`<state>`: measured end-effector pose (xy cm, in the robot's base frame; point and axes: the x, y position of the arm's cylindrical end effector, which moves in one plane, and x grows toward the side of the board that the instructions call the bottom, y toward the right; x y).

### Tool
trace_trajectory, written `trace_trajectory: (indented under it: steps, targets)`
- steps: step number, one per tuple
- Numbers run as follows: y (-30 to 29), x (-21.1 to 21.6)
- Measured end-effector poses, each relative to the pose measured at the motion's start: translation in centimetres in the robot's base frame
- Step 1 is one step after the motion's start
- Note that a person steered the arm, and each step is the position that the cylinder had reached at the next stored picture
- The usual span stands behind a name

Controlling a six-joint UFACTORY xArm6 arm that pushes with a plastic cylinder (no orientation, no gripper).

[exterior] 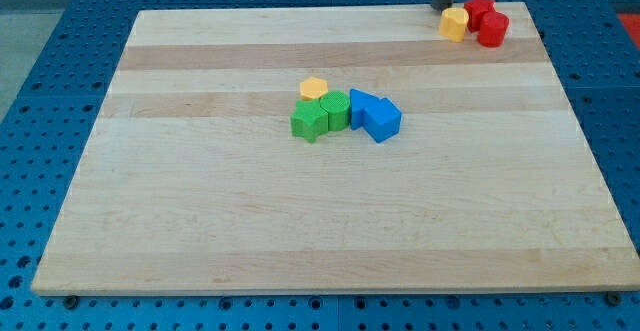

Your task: Push the red star sightly right

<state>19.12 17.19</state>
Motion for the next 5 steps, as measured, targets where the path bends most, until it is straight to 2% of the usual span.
trace_trajectory:
  steps: [5]
  targets:
    - [4.2,0.0]
